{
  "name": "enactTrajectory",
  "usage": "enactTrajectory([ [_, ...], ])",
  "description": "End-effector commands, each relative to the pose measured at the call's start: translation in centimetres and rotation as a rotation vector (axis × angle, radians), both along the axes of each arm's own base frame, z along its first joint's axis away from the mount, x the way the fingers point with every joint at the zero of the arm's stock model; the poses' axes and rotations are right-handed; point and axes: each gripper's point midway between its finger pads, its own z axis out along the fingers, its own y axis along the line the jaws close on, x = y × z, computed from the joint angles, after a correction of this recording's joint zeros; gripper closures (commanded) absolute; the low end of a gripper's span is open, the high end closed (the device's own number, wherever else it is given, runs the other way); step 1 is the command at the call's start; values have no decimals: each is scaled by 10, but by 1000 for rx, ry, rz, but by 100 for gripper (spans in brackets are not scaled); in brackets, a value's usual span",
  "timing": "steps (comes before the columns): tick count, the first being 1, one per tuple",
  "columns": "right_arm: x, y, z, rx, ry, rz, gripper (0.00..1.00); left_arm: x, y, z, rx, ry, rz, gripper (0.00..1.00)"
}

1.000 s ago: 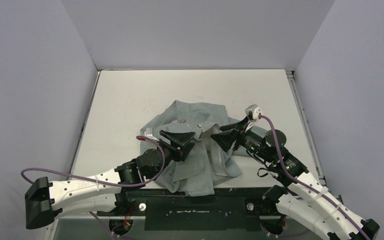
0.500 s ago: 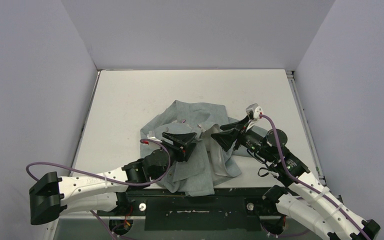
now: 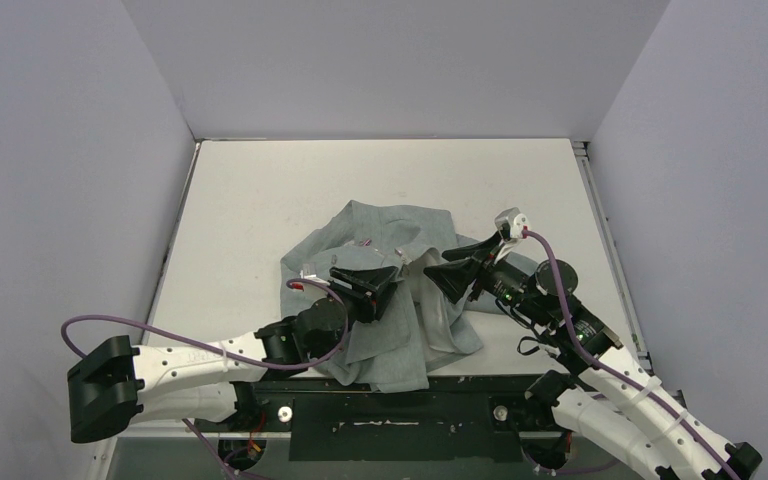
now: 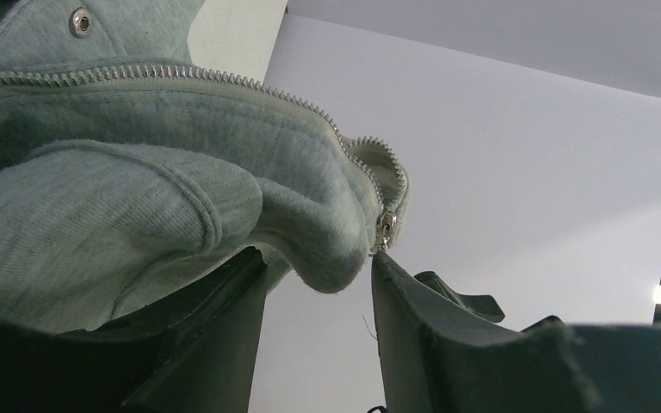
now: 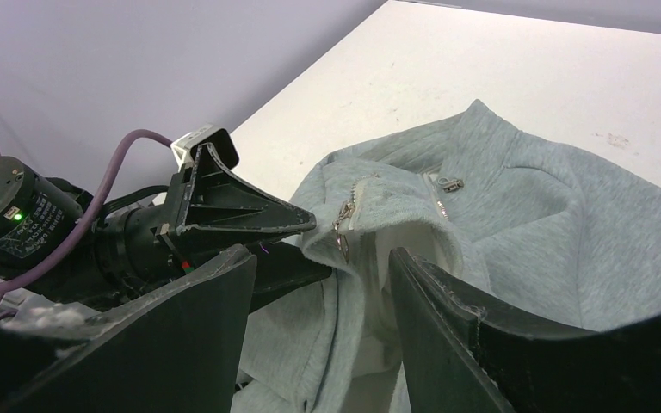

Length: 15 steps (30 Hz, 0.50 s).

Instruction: Zip up the jacket

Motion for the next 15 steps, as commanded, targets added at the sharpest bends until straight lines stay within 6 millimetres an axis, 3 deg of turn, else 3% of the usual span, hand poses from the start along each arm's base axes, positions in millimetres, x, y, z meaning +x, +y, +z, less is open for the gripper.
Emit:
enactTrajectory([
  [1,1,-5,30,44,-66,-23,41,6,1,16,-70,-16,31,57],
  [15,2,-2,28,26,-78,-7,41,10,4,12,-62,-16,45,74],
])
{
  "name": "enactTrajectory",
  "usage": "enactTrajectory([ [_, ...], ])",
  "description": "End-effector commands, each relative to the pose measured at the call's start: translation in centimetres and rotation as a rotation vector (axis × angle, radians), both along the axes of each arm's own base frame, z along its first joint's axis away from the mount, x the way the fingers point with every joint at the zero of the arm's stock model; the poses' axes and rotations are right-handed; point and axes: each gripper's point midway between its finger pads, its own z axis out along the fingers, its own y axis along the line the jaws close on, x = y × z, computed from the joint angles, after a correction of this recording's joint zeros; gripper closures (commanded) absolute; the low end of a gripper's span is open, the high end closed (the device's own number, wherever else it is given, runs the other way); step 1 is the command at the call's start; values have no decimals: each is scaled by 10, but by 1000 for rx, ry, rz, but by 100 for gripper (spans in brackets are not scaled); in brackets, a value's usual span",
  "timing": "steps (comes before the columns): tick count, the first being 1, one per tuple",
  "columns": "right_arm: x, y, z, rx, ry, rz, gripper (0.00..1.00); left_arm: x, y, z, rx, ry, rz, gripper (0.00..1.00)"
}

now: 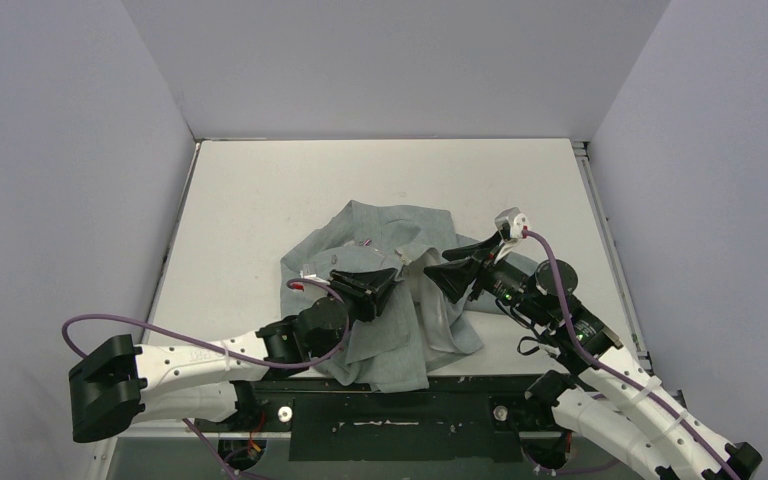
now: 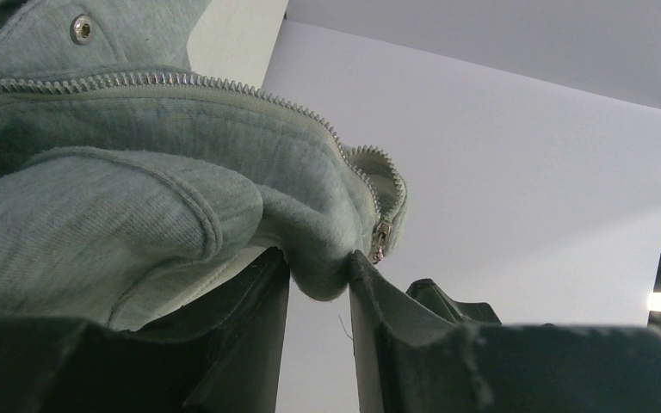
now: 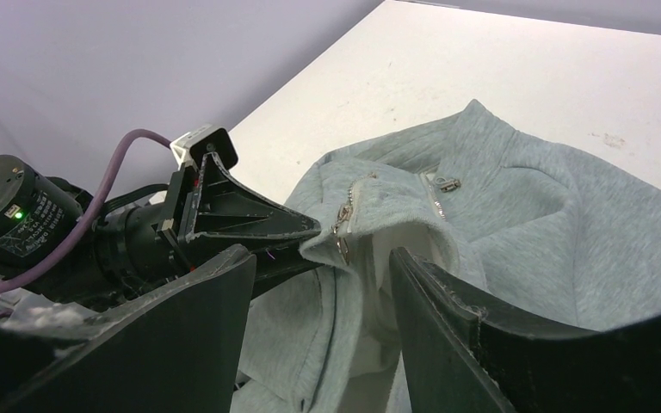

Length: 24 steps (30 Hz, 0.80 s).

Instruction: Zip up the jacket

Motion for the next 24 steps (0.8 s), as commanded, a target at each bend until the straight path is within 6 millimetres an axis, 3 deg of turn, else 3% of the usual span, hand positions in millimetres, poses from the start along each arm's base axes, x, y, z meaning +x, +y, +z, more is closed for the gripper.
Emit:
enactTrajectory([
  [1,1,-1,29,26,-82,1,41,6,3,14,-50,-24,31,76],
  [12,9,-7,37,-129,-282,-7,32,9,11,15,-21,-42,43,99],
  [16,18,-9,38,-268,-441,0,30,10,13,18,15,-53,29,100],
  [21,30,-8,22,-505,-625,34,31,12,12,15,38,-40,-27,100],
  [24,32,-4,2,-687,-759,106,31,12,10,15,39,-38,-63,100],
])
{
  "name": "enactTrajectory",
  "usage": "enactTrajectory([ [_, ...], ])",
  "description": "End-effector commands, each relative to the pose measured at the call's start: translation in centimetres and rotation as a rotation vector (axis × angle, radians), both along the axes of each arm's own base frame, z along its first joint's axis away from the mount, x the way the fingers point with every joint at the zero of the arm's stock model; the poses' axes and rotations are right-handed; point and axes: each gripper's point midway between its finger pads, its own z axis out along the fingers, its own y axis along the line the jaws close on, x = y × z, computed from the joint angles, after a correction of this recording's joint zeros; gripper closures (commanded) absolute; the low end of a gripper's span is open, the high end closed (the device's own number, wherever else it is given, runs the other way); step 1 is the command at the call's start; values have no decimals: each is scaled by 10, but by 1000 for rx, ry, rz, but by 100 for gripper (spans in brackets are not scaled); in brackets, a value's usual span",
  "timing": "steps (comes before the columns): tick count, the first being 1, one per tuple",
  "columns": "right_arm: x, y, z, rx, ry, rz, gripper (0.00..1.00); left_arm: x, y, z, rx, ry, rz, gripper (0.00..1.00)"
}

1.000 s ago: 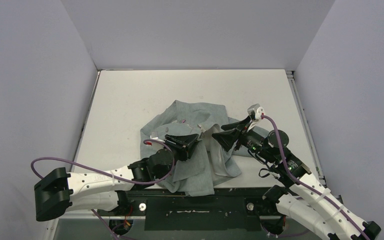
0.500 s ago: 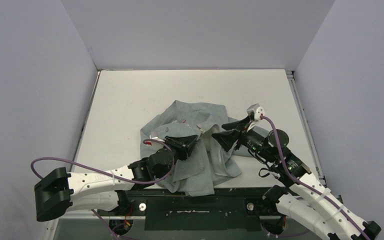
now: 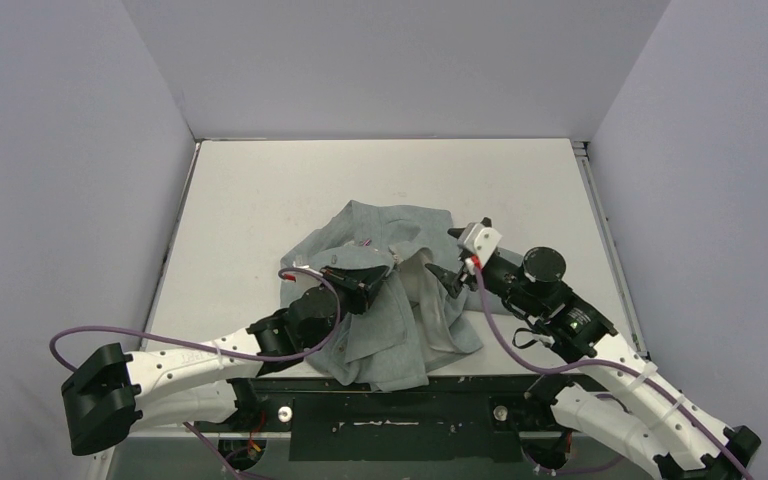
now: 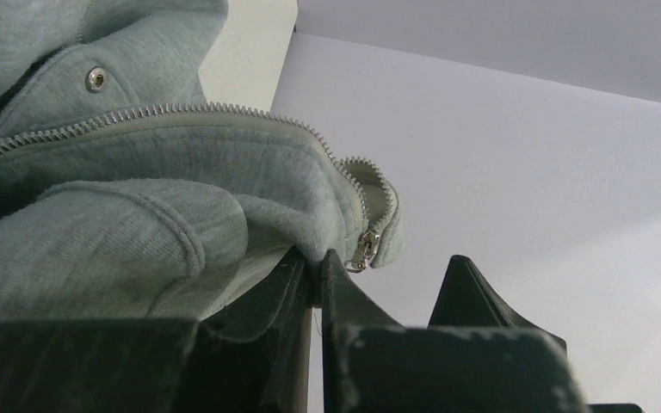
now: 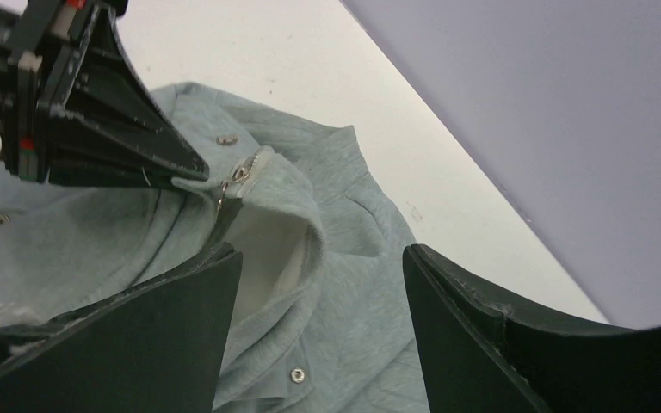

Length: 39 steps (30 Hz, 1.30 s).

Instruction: Zip up the jacket

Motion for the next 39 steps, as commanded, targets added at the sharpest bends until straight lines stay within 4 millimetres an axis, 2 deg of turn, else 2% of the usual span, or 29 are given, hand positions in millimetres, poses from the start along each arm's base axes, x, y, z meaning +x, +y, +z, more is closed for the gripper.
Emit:
enactTrajectory([
  [1,4,5,-7,-315,-302,87,31,-2,-6,16,-15,-17,-72,100],
  [3,0,10,-13,-400,-384,133,31,-3,-9,18,-14,-18,-90,100],
  [9,-15,27,-9,-503,-601,244,35,-6,-16,18,-10,-16,-132,100],
  [20,-8,34,-47,-784,-684,318,43,-7,-24,18,-22,-17,-161,100],
  [32,11,45,-53,-871,-814,262,43,-8,-25,18,-33,-18,-169,100],
  [39,15,56,-48,-822,-855,247,42,-8,-25,17,-36,-18,-175,100],
])
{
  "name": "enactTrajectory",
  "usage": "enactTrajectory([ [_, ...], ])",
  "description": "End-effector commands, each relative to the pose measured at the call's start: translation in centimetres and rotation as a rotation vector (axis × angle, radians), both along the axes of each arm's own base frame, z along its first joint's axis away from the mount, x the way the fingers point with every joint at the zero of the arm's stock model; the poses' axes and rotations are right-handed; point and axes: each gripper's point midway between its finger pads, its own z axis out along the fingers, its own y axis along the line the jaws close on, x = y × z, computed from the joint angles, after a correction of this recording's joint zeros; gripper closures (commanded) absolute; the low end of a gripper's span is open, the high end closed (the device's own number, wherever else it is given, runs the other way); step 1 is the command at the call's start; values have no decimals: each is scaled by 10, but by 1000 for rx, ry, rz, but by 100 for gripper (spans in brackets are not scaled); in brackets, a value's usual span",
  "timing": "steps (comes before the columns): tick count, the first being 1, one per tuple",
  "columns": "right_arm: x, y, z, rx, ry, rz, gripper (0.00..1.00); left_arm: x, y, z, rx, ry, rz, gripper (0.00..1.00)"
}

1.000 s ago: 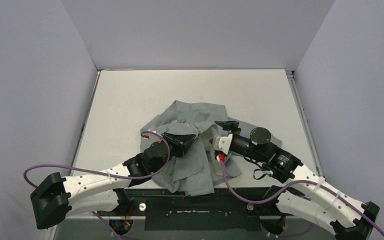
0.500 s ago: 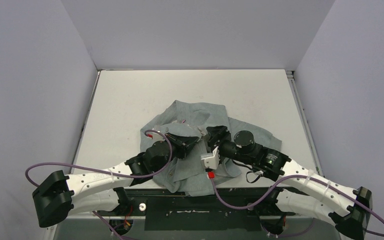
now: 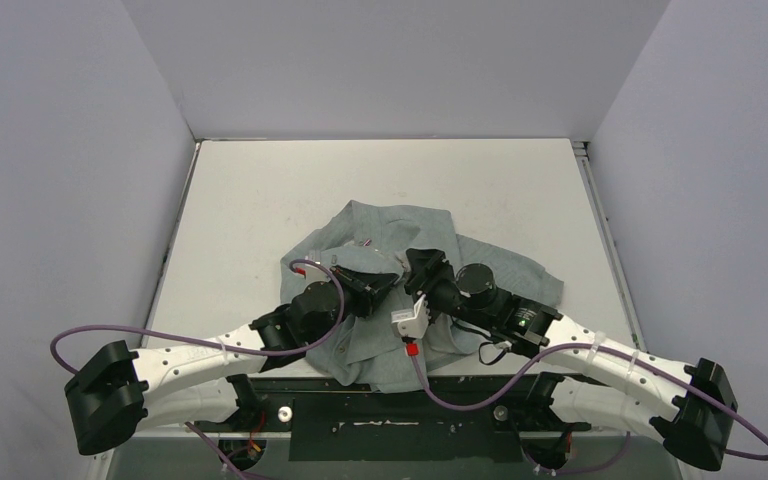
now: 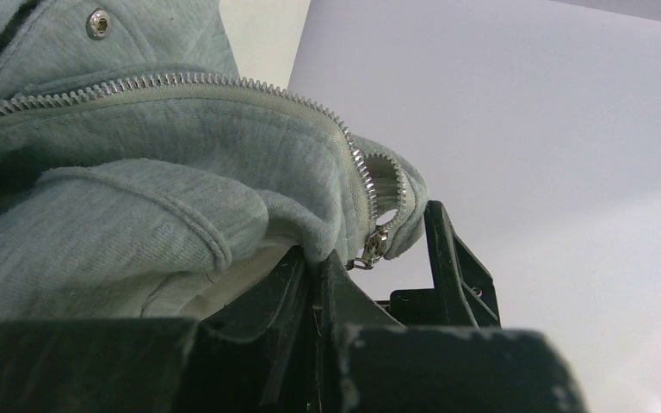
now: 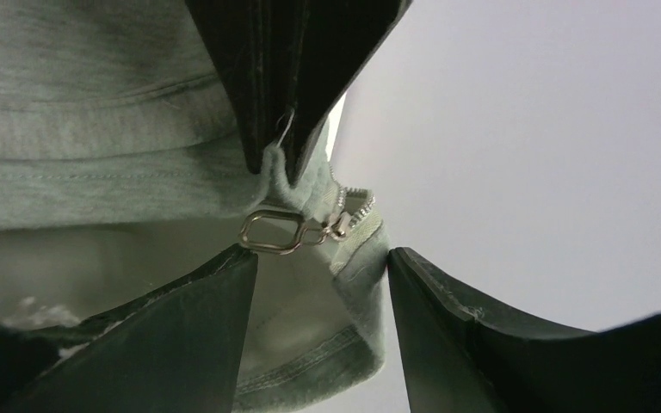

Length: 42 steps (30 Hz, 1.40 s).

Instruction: Zip up the jacket

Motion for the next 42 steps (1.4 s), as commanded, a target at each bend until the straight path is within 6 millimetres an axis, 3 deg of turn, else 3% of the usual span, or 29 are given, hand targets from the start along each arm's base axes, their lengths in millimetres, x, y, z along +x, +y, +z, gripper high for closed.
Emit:
enactTrajectory([
  [1,7,11,27,88,-88,13,42,3,-6,29,-74,-46,-14,100],
  [31,-18,21,55,294,133,179,39,2,-7,26,-89,-44,-21,100],
  [33,-18,21,57,295,135,184,44,2,-7,25,-90,-44,-22,100],
  [36,-21,21,50,262,158,191,61,2,-8,25,-91,-43,-25,100],
  [40,-22,22,45,245,169,199,63,2,-8,25,-91,-42,-26,100],
  [42,-22,22,45,240,168,202,60,2,-8,25,-91,-41,-27,100],
])
